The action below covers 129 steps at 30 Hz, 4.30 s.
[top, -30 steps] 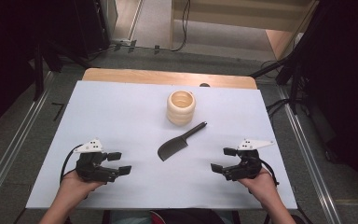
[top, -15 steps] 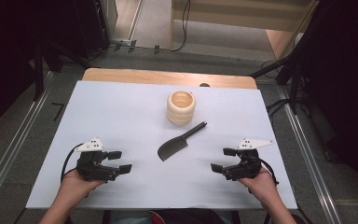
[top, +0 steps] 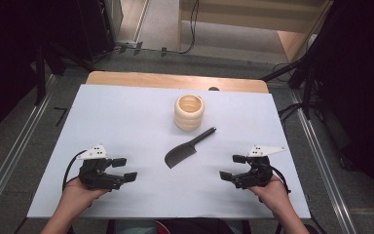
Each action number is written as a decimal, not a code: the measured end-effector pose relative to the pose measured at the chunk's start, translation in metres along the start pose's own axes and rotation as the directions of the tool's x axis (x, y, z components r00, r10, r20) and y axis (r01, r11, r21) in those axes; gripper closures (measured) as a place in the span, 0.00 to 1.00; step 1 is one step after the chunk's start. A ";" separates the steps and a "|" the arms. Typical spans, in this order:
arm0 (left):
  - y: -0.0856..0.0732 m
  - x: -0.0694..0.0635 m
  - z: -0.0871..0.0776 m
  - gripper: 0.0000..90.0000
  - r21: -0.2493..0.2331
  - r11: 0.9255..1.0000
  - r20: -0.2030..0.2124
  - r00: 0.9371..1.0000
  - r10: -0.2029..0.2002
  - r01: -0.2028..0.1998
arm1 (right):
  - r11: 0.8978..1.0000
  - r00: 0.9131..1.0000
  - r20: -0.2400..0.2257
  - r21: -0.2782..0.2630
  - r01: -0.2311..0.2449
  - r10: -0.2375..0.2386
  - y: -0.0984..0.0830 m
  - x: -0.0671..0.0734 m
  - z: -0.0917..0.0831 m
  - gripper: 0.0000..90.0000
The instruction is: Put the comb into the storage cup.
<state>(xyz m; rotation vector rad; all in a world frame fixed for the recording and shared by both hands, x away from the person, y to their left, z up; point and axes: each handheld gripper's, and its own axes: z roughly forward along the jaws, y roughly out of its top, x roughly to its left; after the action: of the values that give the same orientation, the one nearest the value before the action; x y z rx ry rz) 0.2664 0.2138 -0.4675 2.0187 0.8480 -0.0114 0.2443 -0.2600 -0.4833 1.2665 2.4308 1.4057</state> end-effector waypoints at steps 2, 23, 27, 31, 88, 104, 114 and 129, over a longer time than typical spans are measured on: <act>0.000 -0.001 0.000 0.28 -0.005 1.000 0.001 1.000 -0.002 0.002 | 1.000 1.000 -0.001 0.004 0.005 -0.005 -0.001 0.000 0.000 0.07; 0.002 0.001 0.001 0.28 0.005 1.000 0.003 1.000 -0.008 0.008 | 1.000 1.000 -0.017 0.018 -0.002 0.002 0.000 0.000 0.004 0.07; 0.002 0.000 0.001 0.28 0.001 1.000 0.000 1.000 -0.007 0.007 | 1.000 1.000 -0.013 0.015 -0.010 0.011 0.000 0.000 0.004 0.07; 0.002 0.001 0.001 0.28 0.000 1.000 0.000 1.000 -0.007 0.007 | 1.000 1.000 0.015 0.009 -0.009 0.009 0.001 -0.001 0.004 0.07; 0.002 0.005 0.000 0.28 0.014 1.000 -0.040 0.999 -0.016 0.017 | 0.999 0.993 0.115 0.034 -0.022 0.018 0.065 -0.022 0.021 0.07; 0.002 0.006 0.001 0.29 0.016 1.000 -0.039 0.999 -0.015 0.016 | 0.999 0.993 0.121 0.047 -0.004 -0.002 0.089 -0.031 0.032 0.07; 0.002 0.006 0.000 0.29 0.015 1.000 -0.038 0.999 -0.017 0.017 | 0.999 0.991 0.134 0.042 -0.008 0.002 0.104 -0.039 0.038 0.07; 0.002 0.008 -0.001 0.29 0.012 1.000 -0.044 0.999 -0.021 0.022 | 0.999 0.990 0.140 0.042 0.003 -0.009 0.128 -0.051 0.051 0.07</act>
<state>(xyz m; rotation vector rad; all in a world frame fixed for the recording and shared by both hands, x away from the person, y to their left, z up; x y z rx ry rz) 0.2730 0.2180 -0.4683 2.0280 0.8996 0.0154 0.3792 -0.2276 -0.4341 1.3177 2.3797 1.2255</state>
